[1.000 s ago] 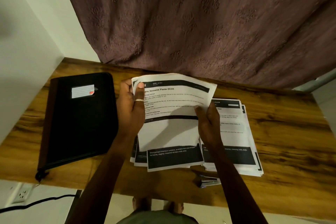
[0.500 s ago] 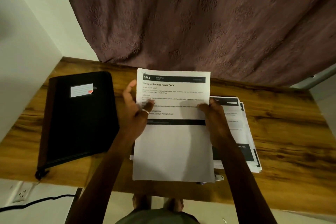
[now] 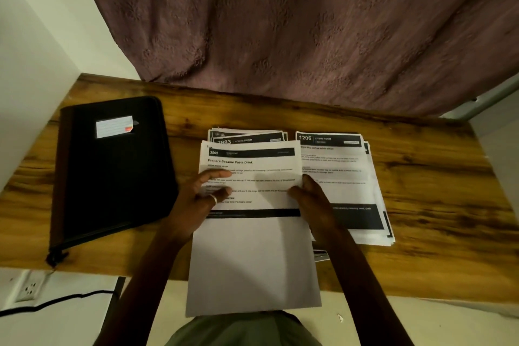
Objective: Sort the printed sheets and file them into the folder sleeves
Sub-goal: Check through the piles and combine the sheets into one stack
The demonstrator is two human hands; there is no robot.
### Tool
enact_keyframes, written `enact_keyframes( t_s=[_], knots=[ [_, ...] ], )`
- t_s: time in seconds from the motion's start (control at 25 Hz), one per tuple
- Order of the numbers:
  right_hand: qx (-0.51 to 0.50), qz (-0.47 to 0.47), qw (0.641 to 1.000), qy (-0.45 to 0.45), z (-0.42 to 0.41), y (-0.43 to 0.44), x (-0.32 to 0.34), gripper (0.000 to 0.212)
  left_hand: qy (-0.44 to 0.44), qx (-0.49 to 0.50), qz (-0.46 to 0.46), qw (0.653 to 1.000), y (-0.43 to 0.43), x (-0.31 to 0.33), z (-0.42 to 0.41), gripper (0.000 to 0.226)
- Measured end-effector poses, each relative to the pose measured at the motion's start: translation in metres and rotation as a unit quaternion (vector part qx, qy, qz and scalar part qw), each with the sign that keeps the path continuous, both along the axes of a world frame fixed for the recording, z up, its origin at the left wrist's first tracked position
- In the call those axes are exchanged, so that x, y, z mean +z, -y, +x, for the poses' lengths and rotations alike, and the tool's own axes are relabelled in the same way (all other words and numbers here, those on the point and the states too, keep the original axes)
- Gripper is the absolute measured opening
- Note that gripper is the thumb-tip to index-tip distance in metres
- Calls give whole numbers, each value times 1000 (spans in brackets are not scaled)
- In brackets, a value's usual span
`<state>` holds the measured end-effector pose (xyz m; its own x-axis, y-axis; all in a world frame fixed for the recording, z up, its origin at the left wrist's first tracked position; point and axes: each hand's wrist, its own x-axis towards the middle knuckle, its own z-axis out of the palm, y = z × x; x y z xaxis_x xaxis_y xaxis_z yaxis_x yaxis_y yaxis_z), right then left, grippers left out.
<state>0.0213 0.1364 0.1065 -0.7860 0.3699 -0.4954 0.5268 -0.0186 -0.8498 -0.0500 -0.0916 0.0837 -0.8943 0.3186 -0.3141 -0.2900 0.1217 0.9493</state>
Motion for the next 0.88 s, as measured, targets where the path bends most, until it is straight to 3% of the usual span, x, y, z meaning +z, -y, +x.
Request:
enact_keyframes(
  t_s=[0.4,0.76,0.88],
  knots=[
    [-2,-29,999,42,41,4,-12,23,29,-9,-15,999,-6,-13,36,29],
    [-43,-60,997,-2,54,8,-25,45,-13,8,-60,998,-2,-19,55,28],
    [-52,-55,997,-2,48,8,-25,42,12,-4,-54,998,-1,-13,50,35]
  ],
)
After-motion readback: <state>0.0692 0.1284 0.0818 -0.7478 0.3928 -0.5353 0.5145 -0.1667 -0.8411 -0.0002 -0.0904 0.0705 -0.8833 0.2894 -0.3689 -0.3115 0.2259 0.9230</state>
